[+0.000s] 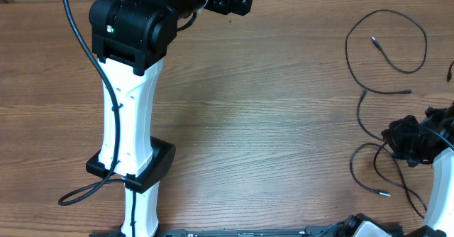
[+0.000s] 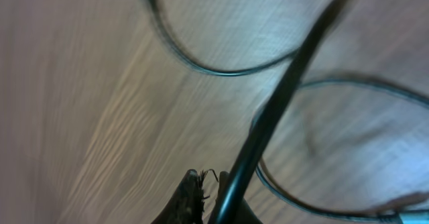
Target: Untangle cables
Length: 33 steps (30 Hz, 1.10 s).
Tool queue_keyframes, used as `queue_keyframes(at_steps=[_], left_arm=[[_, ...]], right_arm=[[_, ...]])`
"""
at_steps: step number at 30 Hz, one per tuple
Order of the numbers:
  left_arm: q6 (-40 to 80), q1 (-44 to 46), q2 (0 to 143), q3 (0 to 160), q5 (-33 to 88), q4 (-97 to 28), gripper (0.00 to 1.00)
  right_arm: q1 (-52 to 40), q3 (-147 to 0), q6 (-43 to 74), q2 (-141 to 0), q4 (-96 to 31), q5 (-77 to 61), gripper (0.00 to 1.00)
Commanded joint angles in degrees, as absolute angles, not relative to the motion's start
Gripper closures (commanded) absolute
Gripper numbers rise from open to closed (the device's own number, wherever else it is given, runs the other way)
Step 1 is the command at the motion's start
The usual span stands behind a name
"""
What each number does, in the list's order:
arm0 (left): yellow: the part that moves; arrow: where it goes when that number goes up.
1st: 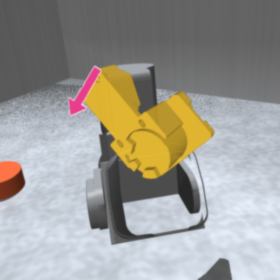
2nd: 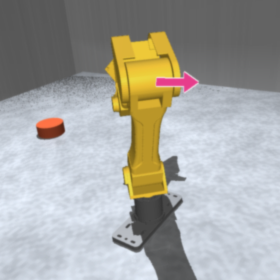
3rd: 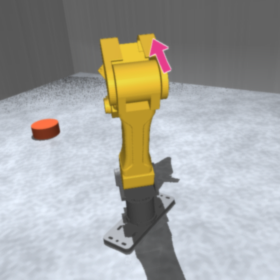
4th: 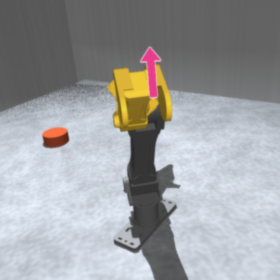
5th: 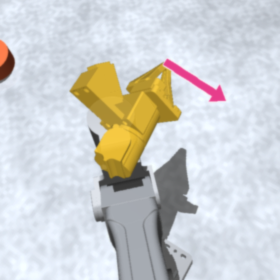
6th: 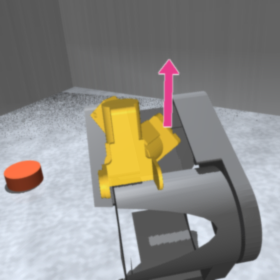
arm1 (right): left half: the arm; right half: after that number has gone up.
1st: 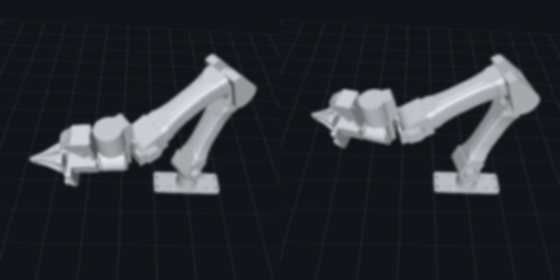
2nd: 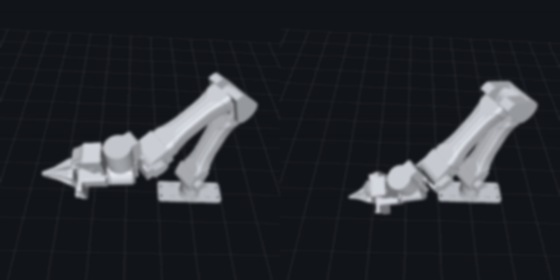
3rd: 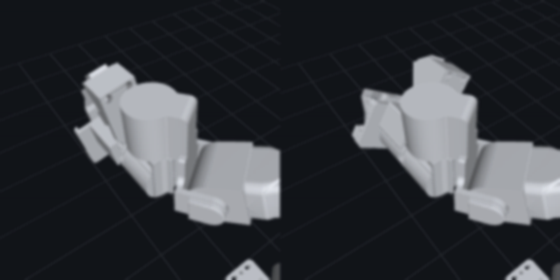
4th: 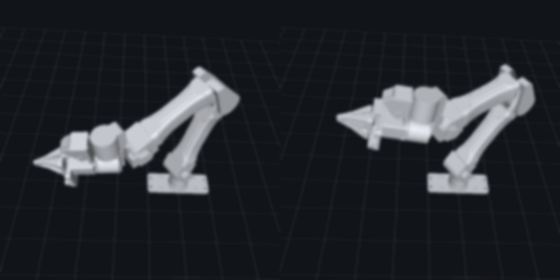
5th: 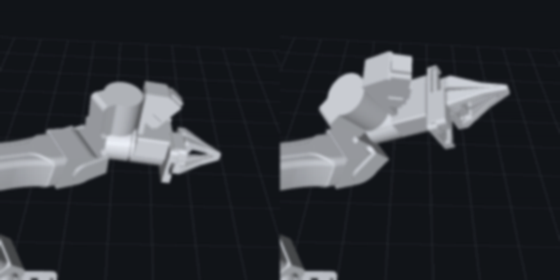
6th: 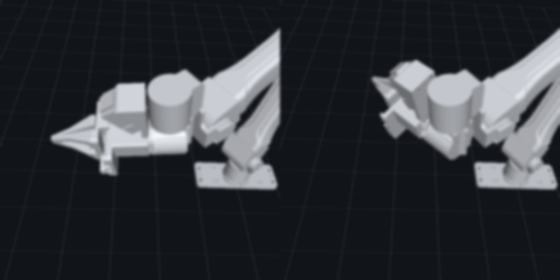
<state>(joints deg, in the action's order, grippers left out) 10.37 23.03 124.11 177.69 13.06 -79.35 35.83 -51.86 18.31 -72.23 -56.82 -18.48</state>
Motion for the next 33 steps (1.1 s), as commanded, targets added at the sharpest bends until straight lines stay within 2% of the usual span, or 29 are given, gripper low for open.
queue_keyframes(at_steps=[1,7,13,15,17,18,19,27,33], left_arm=[[10.26,23.29,123.31,177.53,13.54,-79.59,0.0],[10.26,23.29,123.31,177.53,13.54,-79.66,0.0],[9.58,23.29,123.31,177.53,13.54,-79.83,0.0],[9.45,23.29,123.31,177.53,13.56,-79.88,0.0],[9.37,23.29,123.31,177.53,13.54,-79.94,0.0],[9.37,23.29,123.31,177.53,13.56,-79.96,0.0],[9.34,23.29,123.31,177.53,13.54,-79.99,0.0],[9.19,23.29,123.31,177.53,13.54,-79.96,0.0],[9.19,23.29,123.31,177.53,13.54,-79.96,0.01]], right_arm=[[35.64,-50.76,31.68,-71.83,-57.82,-6.0,0.93],[35.64,-46.52,38.22,-71.83,-55.96,-4.05,0.95],[35.64,-41.45,38.59,-71.83,-52.38,-3.9,0.95],[35.64,-41.43,38.59,-71.88,-51.75,-3.99,0.92],[35.64,-41.43,38.59,-71.88,-51.31,-4.21,0.54],[35.64,-41.43,38.57,-71.88,-51.2,-4.32,0.2],[35.64,-41.52,38.54,-71.88,-51.18,-4.32,0.0],[35.64,-51.35,35.46,-71.59,-56.4,-4.67,0.0],[35.64,-70.67,31.94,-71.48,-63.02,-4.56,0.0]])
